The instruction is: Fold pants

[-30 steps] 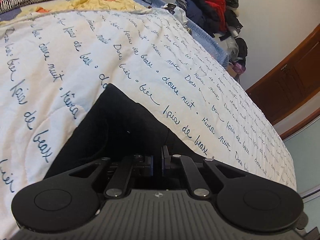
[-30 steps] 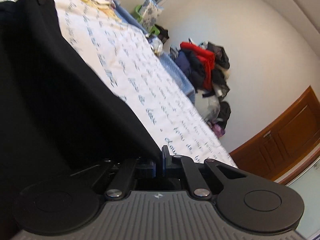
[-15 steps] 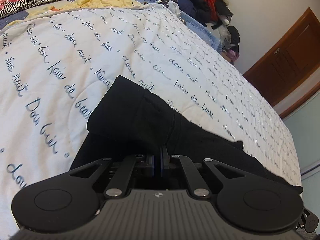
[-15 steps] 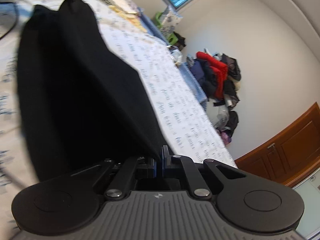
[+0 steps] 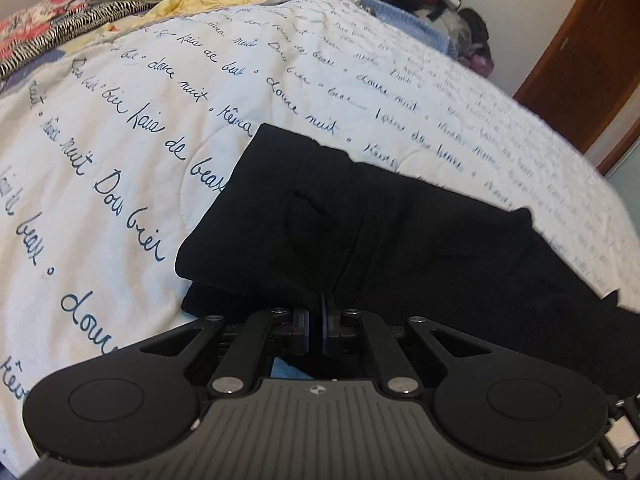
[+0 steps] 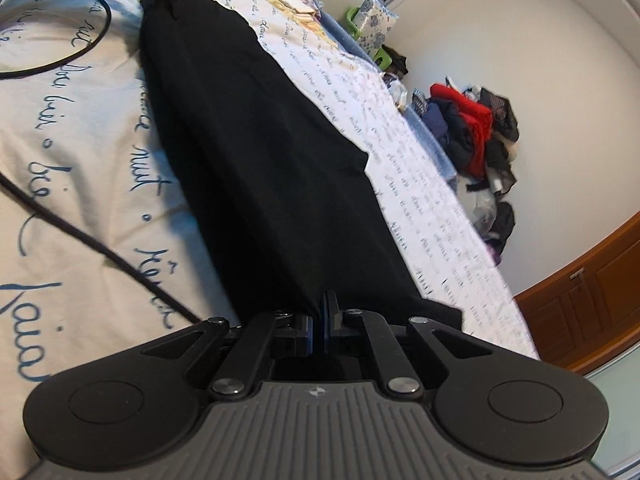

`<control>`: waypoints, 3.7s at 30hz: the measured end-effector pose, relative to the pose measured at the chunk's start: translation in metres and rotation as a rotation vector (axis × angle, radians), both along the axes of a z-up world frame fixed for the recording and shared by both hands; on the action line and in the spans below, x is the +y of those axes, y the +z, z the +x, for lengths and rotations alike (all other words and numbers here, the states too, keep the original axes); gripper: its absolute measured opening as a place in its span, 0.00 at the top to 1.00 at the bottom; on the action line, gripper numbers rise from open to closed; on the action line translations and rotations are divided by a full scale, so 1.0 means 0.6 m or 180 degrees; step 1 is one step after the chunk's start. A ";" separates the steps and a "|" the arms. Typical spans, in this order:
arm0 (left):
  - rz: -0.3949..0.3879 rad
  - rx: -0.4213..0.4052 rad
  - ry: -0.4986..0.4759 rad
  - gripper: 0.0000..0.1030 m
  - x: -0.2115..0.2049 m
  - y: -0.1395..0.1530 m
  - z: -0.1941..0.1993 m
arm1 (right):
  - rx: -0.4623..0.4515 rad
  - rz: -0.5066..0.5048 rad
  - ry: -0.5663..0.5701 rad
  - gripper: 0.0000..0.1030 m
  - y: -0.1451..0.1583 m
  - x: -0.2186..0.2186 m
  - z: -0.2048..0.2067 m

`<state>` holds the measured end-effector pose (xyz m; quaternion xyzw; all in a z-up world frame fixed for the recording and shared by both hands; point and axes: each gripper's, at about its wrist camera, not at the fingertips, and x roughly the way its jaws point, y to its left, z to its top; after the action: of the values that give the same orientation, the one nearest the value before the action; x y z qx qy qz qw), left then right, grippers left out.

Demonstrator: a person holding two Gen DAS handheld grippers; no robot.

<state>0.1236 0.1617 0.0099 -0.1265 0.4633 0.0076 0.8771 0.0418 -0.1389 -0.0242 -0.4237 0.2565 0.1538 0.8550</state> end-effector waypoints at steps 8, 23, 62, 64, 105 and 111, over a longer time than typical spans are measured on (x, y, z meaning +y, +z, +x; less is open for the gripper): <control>0.0488 -0.0095 -0.0008 0.66 -0.029 0.042 -0.026 | 0.0050 0.0012 -0.0074 0.93 -0.021 0.005 -0.028; 0.0727 -0.0738 -0.1475 0.54 -0.298 0.076 -0.038 | -0.0093 0.2776 -0.1992 0.39 0.100 -0.343 -0.021; 0.1172 -0.0909 -0.2081 0.32 -0.491 -0.068 -0.066 | 0.0464 0.5521 -0.3096 0.26 -0.003 -0.631 0.120; 0.1189 -0.0906 -0.2074 0.31 -0.493 -0.068 -0.065 | 0.0413 0.5683 -0.2901 0.26 -0.001 -0.629 0.117; 0.1369 -0.1650 -0.3434 0.42 -0.724 -0.077 -0.171 | -0.1092 0.3347 -0.3212 0.94 0.140 -0.588 0.006; 0.1171 -0.1459 -0.3367 0.82 -0.721 -0.077 -0.153 | -0.1042 0.3260 -0.3345 0.94 0.115 -0.592 -0.027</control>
<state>0.0315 -0.2708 -0.0360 0.2763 0.2536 -0.3770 0.8468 0.0258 -0.4943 0.0451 0.1877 0.1909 -0.2394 0.9333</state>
